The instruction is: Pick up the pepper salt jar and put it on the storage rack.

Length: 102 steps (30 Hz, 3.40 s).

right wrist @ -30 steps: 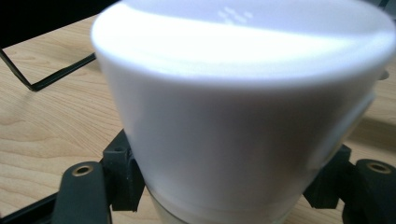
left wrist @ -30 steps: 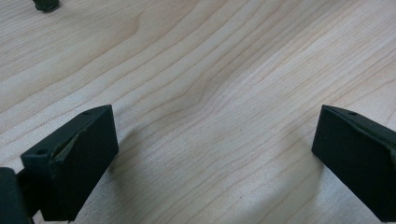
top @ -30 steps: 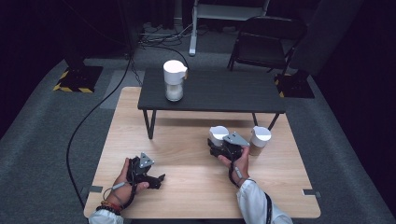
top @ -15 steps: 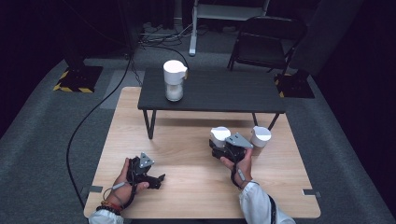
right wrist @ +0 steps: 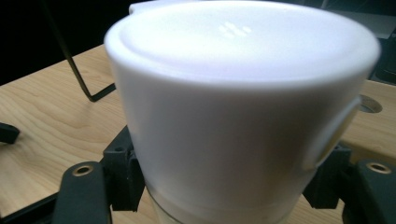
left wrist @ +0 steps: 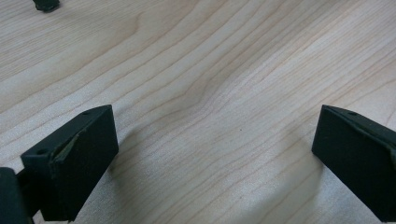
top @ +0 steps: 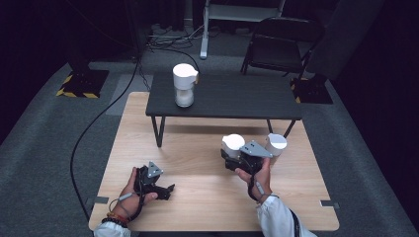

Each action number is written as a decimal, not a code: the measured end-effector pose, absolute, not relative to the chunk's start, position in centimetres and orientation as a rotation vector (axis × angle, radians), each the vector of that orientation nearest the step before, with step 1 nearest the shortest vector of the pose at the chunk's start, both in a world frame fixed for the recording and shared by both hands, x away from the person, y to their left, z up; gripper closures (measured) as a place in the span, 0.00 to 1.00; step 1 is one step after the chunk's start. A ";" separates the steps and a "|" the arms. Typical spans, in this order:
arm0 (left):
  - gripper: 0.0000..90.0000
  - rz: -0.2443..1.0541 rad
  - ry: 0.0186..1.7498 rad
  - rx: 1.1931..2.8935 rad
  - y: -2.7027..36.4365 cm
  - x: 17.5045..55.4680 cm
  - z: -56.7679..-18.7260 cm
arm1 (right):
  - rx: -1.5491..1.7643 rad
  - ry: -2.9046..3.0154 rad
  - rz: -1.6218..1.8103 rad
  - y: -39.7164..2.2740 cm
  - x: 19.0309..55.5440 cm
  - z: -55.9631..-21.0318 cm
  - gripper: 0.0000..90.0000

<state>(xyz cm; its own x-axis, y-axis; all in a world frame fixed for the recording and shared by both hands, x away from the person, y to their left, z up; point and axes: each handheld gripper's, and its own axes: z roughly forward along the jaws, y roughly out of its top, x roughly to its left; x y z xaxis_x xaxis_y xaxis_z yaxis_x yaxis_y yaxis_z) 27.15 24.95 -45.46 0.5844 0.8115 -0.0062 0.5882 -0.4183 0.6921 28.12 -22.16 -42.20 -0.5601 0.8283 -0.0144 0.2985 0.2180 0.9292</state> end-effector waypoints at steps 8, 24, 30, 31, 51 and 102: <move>0.00 0.437 1.107 2.155 25.0 27.1 -45.5 | 1.030 1.976 1.350 -22.3 27.3 -40.2 0.33; 0.00 0.437 1.107 2.155 25.0 27.1 -45.5 | 1.018 1.931 1.355 -22.6 26.5 -36.7 0.33; 0.00 0.437 1.107 2.155 25.0 27.2 -45.5 | 1.021 1.896 1.369 -22.9 26.7 -35.1 0.33; 0.00 0.437 1.107 2.155 25.0 27.2 -45.5 | 1.018 1.892 1.369 -22.9 26.7 -34.9 0.33; 0.00 0.436 1.106 2.156 25.0 27.2 -45.5 | 1.003 1.852 1.366 -22.8 27.5 -31.1 0.33; 0.00 0.437 1.107 2.156 25.0 27.2 -45.5 | 1.015 1.753 1.343 -21.0 32.5 -27.4 0.33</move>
<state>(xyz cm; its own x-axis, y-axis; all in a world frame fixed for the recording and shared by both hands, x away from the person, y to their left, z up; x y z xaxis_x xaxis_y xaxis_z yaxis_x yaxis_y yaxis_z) 27.16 24.96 -45.46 0.5849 0.8111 -0.0058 0.5881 -0.4191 0.6918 32.49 -21.01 -27.45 -0.4509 0.8902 -0.0647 0.1688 0.1563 0.9732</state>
